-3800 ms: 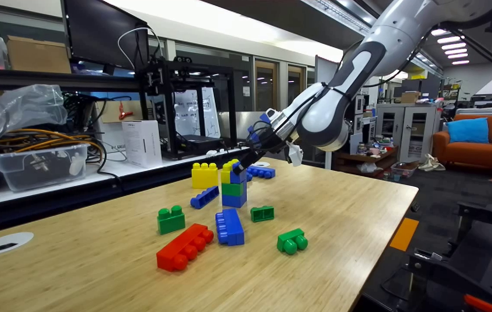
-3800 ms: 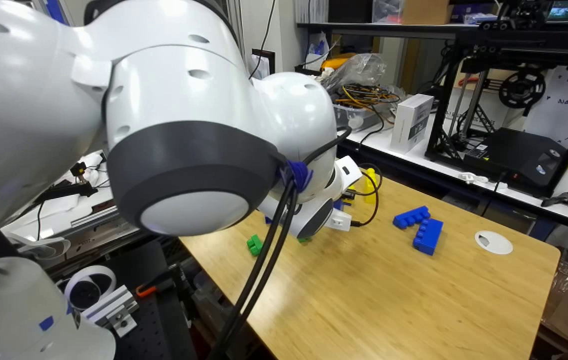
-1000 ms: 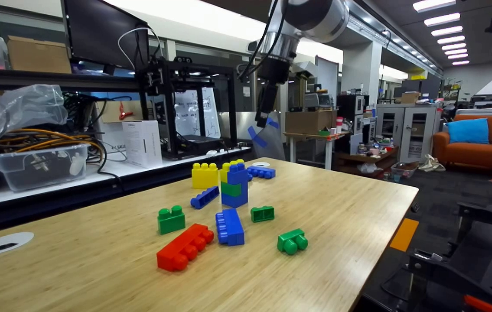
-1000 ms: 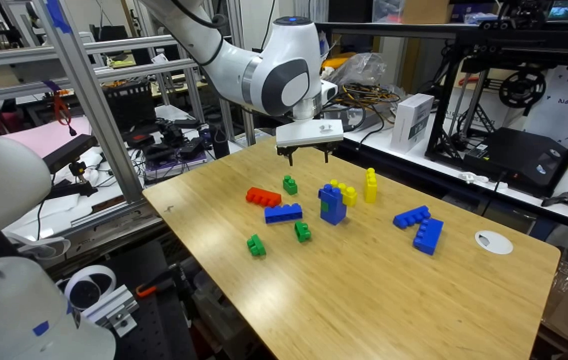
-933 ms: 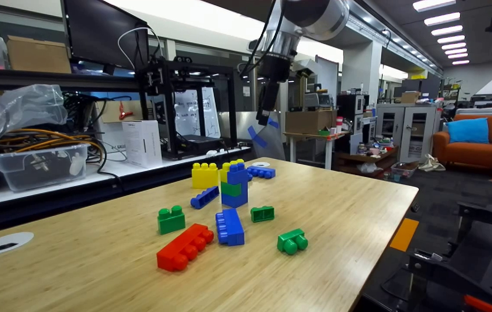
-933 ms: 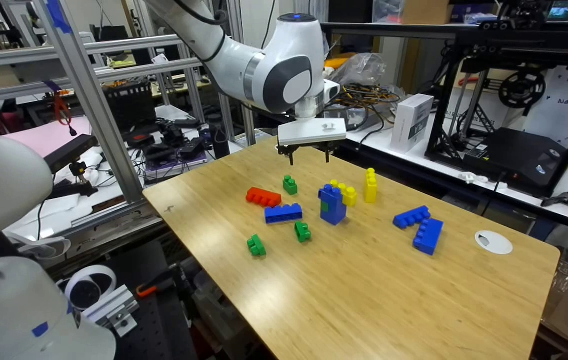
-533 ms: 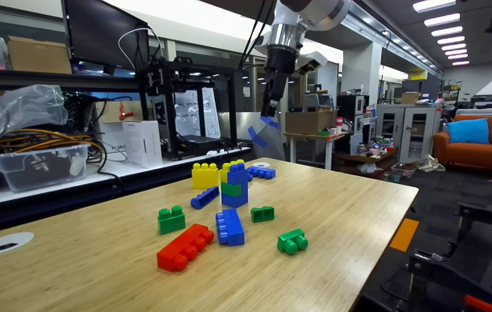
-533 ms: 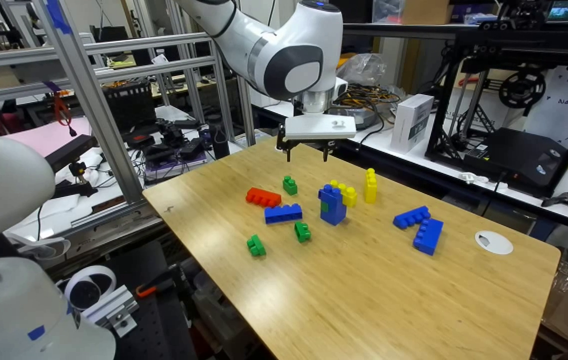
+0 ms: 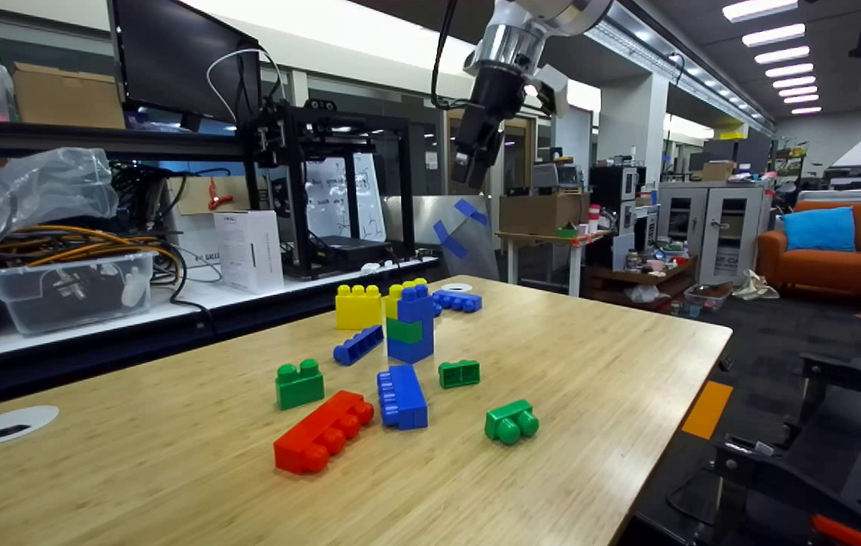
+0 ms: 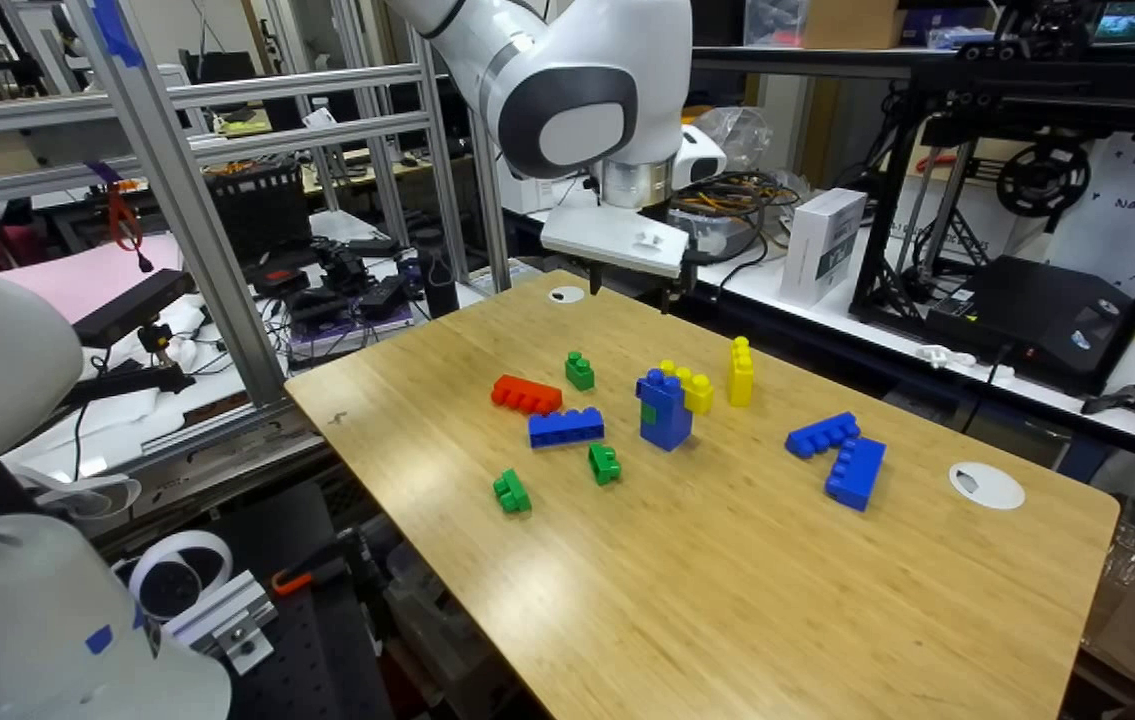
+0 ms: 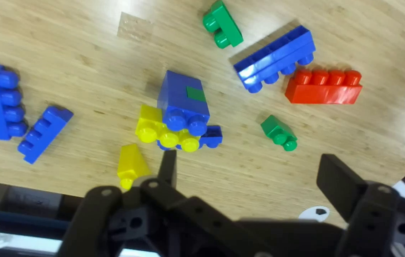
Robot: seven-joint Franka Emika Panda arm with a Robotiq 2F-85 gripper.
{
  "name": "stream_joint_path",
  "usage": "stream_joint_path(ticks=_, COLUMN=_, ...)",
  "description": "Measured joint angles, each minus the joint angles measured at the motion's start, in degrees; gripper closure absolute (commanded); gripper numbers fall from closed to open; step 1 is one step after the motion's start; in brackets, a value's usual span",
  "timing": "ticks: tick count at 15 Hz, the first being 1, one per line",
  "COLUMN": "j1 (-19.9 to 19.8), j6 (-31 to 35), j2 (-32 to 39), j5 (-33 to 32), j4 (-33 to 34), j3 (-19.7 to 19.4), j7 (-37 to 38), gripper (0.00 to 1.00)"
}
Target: Move the block tower to the right and add one more blue block on top
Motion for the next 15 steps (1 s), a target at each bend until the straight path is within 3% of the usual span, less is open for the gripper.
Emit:
stream_joint_path(ticks=4, j1=16.4, j6=0.2, j2=-1.2, j5=-4.9, j4=-1.8, j3=-16.9, j7=15.5, gripper=0.00)
stream_joint_path(ticks=6, j1=22.0, j6=-0.2, j2=-1.2, j5=-9.0, j4=-2.5, j3=-22.4, j7=22.1, gripper=0.00)
stream_joint_path(ticks=10, j1=28.8, j6=-2.3, j2=-1.2, j5=-13.4, j4=-3.0, j3=-28.5, j7=29.2, gripper=0.00)
stream_joint_path(ticks=15, j1=30.8, j6=-4.1, j2=-1.3, j5=-15.0, j4=-3.0, j3=-30.3, j7=29.2, gripper=0.00)
